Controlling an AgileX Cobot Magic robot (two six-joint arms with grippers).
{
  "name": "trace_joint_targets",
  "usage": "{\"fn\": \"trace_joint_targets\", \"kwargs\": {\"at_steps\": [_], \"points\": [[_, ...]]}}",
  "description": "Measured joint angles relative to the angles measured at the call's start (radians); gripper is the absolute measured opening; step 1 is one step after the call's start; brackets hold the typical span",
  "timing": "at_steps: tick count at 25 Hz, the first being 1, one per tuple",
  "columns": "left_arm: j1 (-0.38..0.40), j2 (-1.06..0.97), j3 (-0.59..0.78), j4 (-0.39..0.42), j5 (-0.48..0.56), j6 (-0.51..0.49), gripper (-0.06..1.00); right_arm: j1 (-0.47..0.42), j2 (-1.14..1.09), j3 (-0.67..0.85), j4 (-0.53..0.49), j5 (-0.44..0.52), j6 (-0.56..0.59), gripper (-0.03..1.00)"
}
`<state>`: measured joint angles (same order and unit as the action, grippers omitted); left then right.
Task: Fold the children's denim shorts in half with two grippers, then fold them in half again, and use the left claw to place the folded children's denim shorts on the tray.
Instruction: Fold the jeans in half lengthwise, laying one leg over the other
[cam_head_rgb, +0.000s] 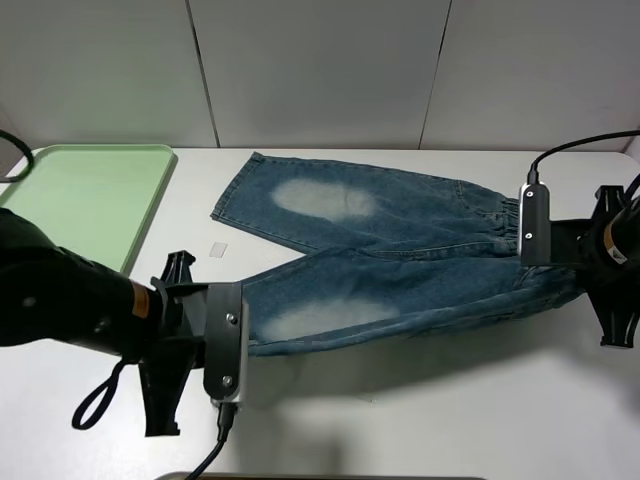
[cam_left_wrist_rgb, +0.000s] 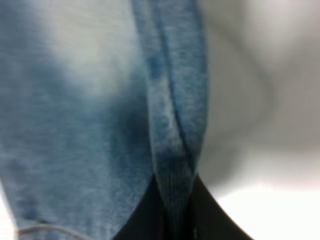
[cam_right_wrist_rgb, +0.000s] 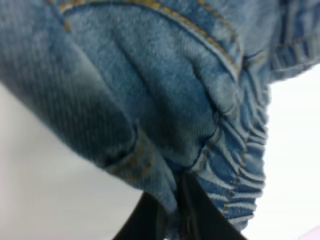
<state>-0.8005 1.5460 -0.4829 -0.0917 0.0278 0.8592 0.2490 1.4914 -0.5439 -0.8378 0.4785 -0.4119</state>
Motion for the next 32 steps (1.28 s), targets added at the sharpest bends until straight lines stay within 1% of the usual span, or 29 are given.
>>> {"fn": "trace_joint_targets", "kwargs": {"at_steps": [2,5,7,8,9,12,13,16,18,22,26,32], "points": [[0.004,-0.035,0.000,0.001,-0.028,-0.019,0.02,0.000,-0.009,0.000,0.005,-0.025,0.004,0.00],[0.037,-0.060,0.000,0.001,-0.075,-0.026,0.02,0.000,-0.011,0.000,0.003,-0.046,0.028,0.00],[0.074,-0.061,0.000,0.001,-0.100,-0.028,0.02,0.000,-0.011,0.000,-0.012,-0.051,0.052,0.00],[0.125,-0.062,0.000,0.001,-0.129,-0.041,0.02,0.000,-0.011,0.000,-0.026,-0.052,0.070,0.00],[0.152,-0.062,-0.003,0.001,-0.136,-0.055,0.02,0.000,-0.011,0.000,-0.040,-0.055,0.096,0.00],[0.221,-0.062,-0.041,0.001,-0.152,-0.107,0.02,0.000,-0.011,-0.015,-0.094,-0.069,0.210,0.00],[0.241,-0.062,-0.054,0.001,-0.153,-0.123,0.02,0.000,-0.011,-0.027,-0.118,-0.073,0.275,0.00],[0.278,-0.061,-0.099,0.002,-0.153,-0.131,0.02,0.000,-0.010,-0.055,-0.202,-0.078,0.424,0.00],[0.286,-0.060,-0.123,0.013,-0.153,-0.109,0.02,0.000,-0.010,-0.066,-0.260,-0.078,0.505,0.00],[0.288,-0.060,-0.161,0.027,-0.166,-0.018,0.02,0.000,-0.007,-0.088,-0.342,-0.068,0.666,0.00],[0.291,-0.046,-0.207,0.028,-0.218,0.073,0.02,0.000,0.018,-0.115,-0.368,-0.054,0.808,0.00],[0.291,0.075,-0.274,0.030,-0.265,0.208,0.02,0.000,0.055,-0.123,-0.404,-0.049,0.910,0.00]]}}
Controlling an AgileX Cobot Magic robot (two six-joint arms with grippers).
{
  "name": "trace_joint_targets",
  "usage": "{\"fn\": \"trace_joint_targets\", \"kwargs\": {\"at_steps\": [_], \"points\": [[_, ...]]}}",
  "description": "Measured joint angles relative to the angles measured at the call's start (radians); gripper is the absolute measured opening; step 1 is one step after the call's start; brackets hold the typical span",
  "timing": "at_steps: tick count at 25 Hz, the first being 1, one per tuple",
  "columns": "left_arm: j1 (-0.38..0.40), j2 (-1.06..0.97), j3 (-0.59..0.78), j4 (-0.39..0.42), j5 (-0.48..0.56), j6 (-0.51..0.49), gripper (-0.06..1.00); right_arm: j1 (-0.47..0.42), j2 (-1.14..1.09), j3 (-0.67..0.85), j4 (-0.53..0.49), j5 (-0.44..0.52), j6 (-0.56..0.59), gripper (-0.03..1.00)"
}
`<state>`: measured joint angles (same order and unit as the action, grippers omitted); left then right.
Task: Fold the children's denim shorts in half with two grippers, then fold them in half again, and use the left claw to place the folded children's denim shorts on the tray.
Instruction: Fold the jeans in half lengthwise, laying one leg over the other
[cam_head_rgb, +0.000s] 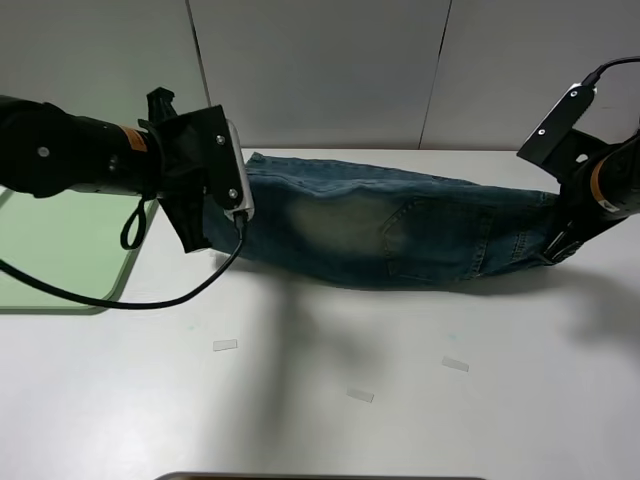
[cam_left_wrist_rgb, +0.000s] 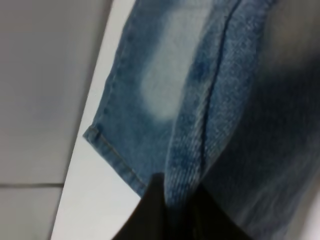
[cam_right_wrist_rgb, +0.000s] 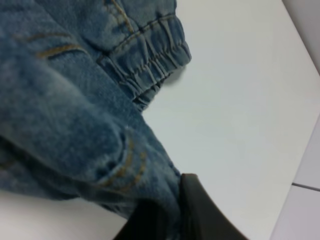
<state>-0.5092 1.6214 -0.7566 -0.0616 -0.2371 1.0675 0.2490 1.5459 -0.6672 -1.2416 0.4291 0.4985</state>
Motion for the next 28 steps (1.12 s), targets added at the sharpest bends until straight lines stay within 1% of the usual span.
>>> {"fn": "trace_joint_targets", "kwargs": {"at_steps": [2,5,8,9,12,13,16,19,22,28], "points": [[0.000,0.035,-0.016,0.000,-0.046,0.023,0.02,-0.007,0.014,-0.002,-0.019,-0.003,0.030,0.00],[0.004,0.088,-0.049,-0.001,-0.142,0.049,0.02,-0.042,0.040,-0.017,-0.032,-0.006,0.109,0.00],[0.030,0.138,-0.090,-0.013,-0.193,0.055,0.02,-0.083,0.053,-0.042,-0.038,-0.029,0.198,0.00],[0.042,0.151,-0.100,-0.016,-0.197,0.056,0.02,-0.083,0.053,-0.042,-0.038,-0.029,0.198,0.00],[0.064,0.180,-0.117,-0.017,-0.207,0.058,0.02,-0.112,0.054,-0.069,-0.044,-0.076,0.234,0.00],[0.092,0.203,-0.124,-0.015,-0.218,0.059,0.02,-0.129,0.054,-0.090,-0.047,-0.128,0.239,0.00],[0.126,0.223,-0.127,-0.005,-0.254,0.059,0.02,-0.155,0.054,-0.118,-0.051,-0.218,0.241,0.00],[0.154,0.228,-0.138,0.015,-0.303,0.059,0.02,-0.179,0.065,-0.148,-0.051,-0.285,0.252,0.00],[0.163,0.228,-0.155,0.024,-0.325,0.059,0.02,-0.186,0.082,-0.166,-0.051,-0.301,0.273,0.00],[0.163,0.236,-0.183,0.027,-0.326,0.061,0.02,-0.195,0.123,-0.182,-0.057,-0.309,0.299,0.00]]}}
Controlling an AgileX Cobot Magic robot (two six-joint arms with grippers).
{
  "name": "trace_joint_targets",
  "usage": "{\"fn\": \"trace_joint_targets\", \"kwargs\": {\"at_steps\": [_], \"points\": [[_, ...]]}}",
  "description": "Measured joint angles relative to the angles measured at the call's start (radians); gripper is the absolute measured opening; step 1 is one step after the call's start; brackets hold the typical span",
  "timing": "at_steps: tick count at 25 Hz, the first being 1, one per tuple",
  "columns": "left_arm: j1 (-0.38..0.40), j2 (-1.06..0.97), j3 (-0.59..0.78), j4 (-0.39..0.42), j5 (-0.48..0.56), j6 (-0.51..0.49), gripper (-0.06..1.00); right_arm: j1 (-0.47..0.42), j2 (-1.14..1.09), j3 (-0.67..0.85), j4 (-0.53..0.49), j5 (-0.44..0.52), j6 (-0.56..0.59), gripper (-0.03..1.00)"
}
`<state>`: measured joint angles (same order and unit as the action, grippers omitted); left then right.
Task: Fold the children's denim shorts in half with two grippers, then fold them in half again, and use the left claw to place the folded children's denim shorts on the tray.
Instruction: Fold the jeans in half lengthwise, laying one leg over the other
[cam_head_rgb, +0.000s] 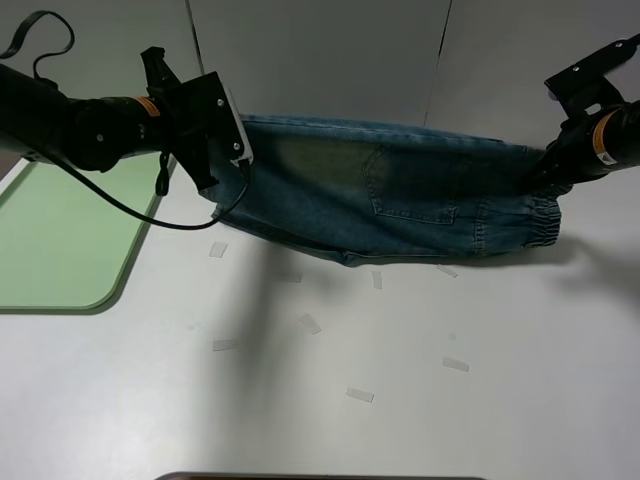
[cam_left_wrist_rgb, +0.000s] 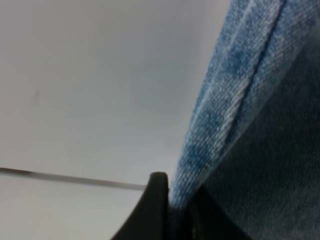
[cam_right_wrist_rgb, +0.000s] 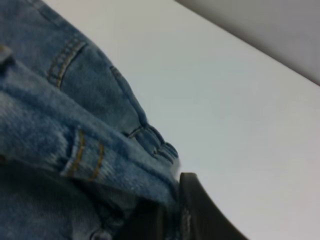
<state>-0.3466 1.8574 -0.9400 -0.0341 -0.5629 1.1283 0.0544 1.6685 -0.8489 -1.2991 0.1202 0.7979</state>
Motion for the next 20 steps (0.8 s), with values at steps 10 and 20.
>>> {"fn": "trace_joint_targets", "kwargs": {"at_steps": [10,20], "points": [[0.010,0.086,-0.081,-0.013,0.007,-0.040,0.24,-0.004,0.027,0.000,-0.082,0.009,0.009,0.07],[0.023,0.133,-0.179,-0.209,-0.219,-0.278,0.69,-0.015,0.027,-0.164,-0.185,0.092,0.165,0.55]]}}
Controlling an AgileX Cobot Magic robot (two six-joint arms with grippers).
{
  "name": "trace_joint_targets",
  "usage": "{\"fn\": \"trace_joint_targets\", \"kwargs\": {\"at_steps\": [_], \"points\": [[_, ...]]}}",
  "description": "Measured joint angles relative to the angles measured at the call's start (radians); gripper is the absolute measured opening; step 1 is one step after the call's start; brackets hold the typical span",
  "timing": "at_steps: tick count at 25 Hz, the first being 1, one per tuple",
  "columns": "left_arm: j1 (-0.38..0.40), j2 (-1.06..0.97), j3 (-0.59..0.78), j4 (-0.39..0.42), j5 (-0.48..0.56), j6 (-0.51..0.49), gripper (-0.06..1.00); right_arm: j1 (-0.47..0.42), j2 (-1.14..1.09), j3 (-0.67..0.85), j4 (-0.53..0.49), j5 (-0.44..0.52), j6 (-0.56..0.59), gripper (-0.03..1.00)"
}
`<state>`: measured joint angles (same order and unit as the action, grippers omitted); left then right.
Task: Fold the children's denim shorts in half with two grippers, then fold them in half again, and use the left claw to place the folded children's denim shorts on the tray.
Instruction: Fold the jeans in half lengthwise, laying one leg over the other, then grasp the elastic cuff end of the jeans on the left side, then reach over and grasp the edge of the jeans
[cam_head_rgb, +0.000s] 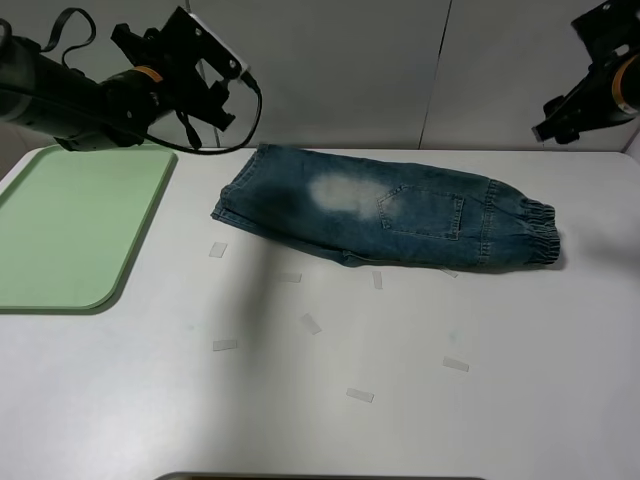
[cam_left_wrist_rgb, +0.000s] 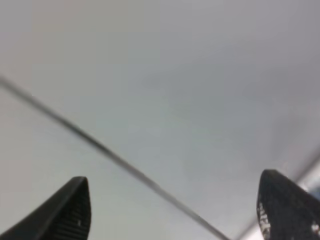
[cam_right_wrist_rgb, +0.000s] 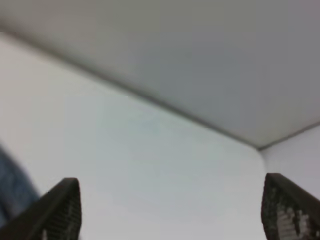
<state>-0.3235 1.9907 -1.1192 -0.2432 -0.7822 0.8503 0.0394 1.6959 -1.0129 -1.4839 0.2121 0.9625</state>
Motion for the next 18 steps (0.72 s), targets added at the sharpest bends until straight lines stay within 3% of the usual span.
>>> {"fn": "trace_joint_targets", "kwargs": {"at_steps": [3,10,18], "points": [[0.000,0.000,-0.001,-0.013,0.008,-0.014,0.70,0.000,0.000,-0.050,0.000,0.005,0.086,0.56],[-0.019,-0.058,-0.001,-0.031,0.089,-0.025,0.70,0.000,-0.009,-0.050,0.011,0.043,0.105,0.57],[-0.116,-0.318,0.000,-0.032,0.159,-0.190,0.70,0.000,-0.189,-0.051,0.024,0.008,0.084,0.57]]}}
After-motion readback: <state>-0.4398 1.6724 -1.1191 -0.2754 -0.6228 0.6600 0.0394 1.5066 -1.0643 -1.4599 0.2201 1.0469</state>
